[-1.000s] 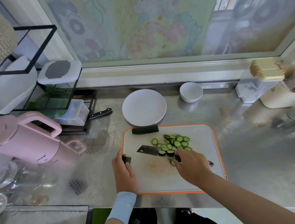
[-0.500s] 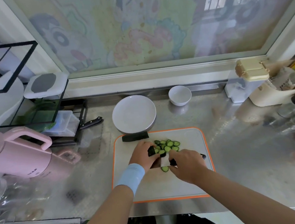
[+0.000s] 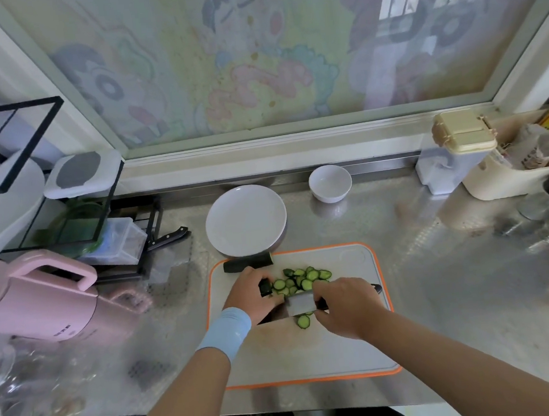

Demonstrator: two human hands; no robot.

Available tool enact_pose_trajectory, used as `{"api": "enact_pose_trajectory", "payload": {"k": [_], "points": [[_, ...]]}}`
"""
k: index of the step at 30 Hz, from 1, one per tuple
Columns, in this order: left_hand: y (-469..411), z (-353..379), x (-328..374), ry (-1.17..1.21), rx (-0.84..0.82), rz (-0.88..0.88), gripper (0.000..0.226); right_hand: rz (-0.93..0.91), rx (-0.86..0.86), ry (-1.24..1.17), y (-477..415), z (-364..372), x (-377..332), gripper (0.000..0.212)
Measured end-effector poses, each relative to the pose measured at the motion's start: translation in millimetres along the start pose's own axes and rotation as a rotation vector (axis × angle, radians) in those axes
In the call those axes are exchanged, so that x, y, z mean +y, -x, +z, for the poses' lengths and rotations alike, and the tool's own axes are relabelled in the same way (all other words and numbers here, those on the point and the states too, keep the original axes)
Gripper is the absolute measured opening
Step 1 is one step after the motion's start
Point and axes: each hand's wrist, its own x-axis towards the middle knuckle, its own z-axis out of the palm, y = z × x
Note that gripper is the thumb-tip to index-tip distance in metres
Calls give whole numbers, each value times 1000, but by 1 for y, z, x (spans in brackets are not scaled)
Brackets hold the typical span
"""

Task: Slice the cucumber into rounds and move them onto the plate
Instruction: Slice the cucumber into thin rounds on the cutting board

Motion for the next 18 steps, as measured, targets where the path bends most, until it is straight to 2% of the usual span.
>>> {"api": "enact_pose_trajectory", "payload": {"k": [6, 10, 12, 15, 18], "points": [[5, -12, -8, 94, 102, -69, 25, 17, -13, 18, -4, -1, -6, 13], [26, -23, -20, 230, 174, -75, 36, 93, -68, -17, -7, 0, -18, 19], [37, -27, -28, 292, 274, -76, 42, 175, -90, -84, -9, 3, -27, 19], [56, -22, -49, 276, 408, -105, 38, 276, -114, -218, -12, 12, -42, 21], [73, -6, -71, 198, 426, -93, 34, 350, -141, -354, -13, 22, -60, 26]]}}
